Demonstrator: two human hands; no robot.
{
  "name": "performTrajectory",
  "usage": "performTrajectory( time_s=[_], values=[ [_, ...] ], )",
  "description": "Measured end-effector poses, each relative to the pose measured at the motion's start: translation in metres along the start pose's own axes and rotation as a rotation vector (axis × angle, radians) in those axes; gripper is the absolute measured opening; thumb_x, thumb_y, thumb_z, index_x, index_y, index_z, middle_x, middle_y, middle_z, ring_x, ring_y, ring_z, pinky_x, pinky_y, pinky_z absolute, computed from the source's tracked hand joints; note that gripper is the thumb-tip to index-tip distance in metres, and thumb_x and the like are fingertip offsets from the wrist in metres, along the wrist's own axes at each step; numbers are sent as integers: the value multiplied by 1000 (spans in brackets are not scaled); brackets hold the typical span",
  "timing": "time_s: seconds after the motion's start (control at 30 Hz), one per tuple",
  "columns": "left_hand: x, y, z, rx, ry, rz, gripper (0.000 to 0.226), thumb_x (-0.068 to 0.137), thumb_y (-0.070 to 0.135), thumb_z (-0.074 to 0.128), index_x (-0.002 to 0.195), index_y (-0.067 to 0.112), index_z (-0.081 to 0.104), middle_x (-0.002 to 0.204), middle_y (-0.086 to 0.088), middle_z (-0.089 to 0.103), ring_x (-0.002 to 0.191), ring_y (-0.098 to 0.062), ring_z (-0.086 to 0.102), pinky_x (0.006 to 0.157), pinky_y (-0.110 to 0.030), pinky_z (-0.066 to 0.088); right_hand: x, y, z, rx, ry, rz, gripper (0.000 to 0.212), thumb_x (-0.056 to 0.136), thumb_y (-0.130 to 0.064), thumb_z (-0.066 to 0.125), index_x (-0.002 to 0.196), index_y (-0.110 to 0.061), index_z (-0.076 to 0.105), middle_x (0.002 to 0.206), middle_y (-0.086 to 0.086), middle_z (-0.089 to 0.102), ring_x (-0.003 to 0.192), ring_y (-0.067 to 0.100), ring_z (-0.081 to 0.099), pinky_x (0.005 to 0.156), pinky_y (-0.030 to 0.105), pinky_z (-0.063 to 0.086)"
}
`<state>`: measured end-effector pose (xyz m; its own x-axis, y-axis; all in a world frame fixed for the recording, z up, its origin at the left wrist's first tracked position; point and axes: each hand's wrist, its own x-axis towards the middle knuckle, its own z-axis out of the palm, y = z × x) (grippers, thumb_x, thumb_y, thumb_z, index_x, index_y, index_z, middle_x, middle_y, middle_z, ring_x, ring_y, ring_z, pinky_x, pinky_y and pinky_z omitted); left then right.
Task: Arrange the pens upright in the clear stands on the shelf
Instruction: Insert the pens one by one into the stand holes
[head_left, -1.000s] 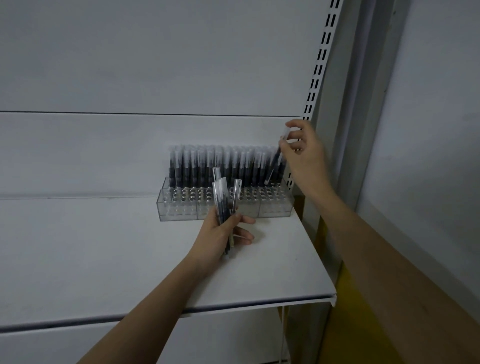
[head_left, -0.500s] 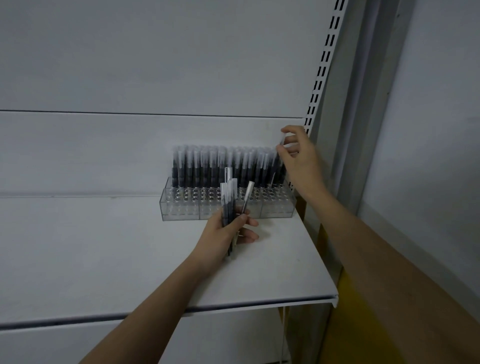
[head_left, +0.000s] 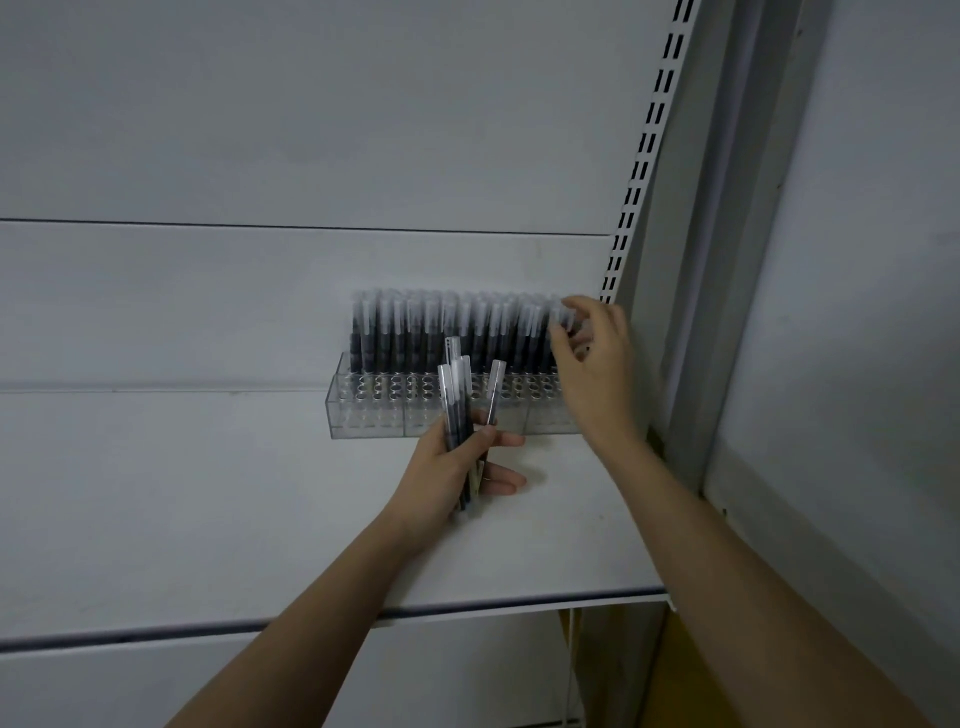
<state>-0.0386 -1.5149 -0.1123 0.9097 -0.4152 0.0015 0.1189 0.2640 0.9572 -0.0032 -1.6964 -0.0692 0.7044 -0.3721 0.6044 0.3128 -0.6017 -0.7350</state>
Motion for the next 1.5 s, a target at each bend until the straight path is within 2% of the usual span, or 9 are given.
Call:
performTrajectory(
  time_s=[0.17, 0.37, 0.73, 0.87, 1.03, 1.13, 1.23, 1.33, 1.5],
  values=[
    [0, -1, 1, 1, 2, -4, 23, 101, 4, 49, 122, -7, 47, 110, -25, 68, 69, -37, 70, 68, -41, 62, -60, -5, 16, 313, -155, 217, 19, 98, -29, 60, 116, -33, 59, 105, -4, 65, 94, 19, 66, 84, 42, 58],
    [0, -2, 2, 22, -55, -1, 23, 101, 4, 50, 123, 5, 57, 106, -24, 72, 77, -38, 73, 71, -41, 61, -84, -5, 23, 450, -291, 312, 37, 93, -26, 68, 128, -27, 55, 114, -3, 67, 99, 7, 66, 79, 22, 55],
    [5, -7, -1, -6, -27, 1, 15, 101, 2, 49, 113, -6, 52, 111, -26, 70, 94, -51, 66, 89, -54, 57, -82, -3, 18, 503, -209, 339, 33, 93, -16, 68, 123, -26, 58, 108, -1, 71, 97, 7, 68, 79, 20, 54],
    [5, -8, 0, -57, 1, -5, 6, 100, 0, 50, 105, 2, 53, 106, -19, 71, 86, -39, 70, 82, -46, 61, -73, -1, 15, 548, -108, 365, 50, 93, -14, 68, 137, -26, 47, 102, 3, 73, 93, 11, 70, 86, 27, 56],
    [7, -11, -3, 126, 56, 70, 5, 99, 1, 53, 100, 2, 57, 108, -12, 65, 91, -22, 69, 86, -43, 58, -31, -8, -2, 483, -2, 276, 53, 96, -13, 64, 139, -30, 40, 97, 8, 72, 81, 14, 67, 75, 22, 56],
    [5, -9, -4, 139, 43, 68, 6, 100, 3, 51, 102, 5, 56, 97, -9, 65, 75, -20, 66, 67, -32, 58, -4, -8, -8, 347, 28, 137, 45, 97, -11, 61, 136, -29, 46, 84, 10, 61, 79, 19, 62, 75, 27, 55],
    [4, -9, -4, 195, 30, 83, 8, 102, 8, 50, 110, 8, 53, 81, -3, 65, 53, -18, 55, 46, -25, 44, 16, -8, -12, 254, 34, 79, 43, 99, -11, 57, 137, -27, 46, 95, -2, 58, 87, 18, 64, 78, 25, 57],
    [5, -10, -5, 239, 22, 88, 14, 102, 11, 50, 116, 12, 51, 78, -1, 63, 48, -16, 49, 39, -24, 36, 28, -6, -16, 163, 32, 28, 42, 100, -13, 57, 136, -32, 46, 100, -1, 59, 86, 20, 63, 78, 34, 58],
    [6, -10, -6, 249, 29, 88, 15, 103, 13, 50, 117, 15, 50, 79, -3, 62, 46, -16, 46, 38, -25, 35, 33, 2, -13, 89, 13, -17, 43, 98, -11, 58, 134, -32, 48, 84, 2, 58, 81, 27, 60, 76, 42, 56]
  ],
)
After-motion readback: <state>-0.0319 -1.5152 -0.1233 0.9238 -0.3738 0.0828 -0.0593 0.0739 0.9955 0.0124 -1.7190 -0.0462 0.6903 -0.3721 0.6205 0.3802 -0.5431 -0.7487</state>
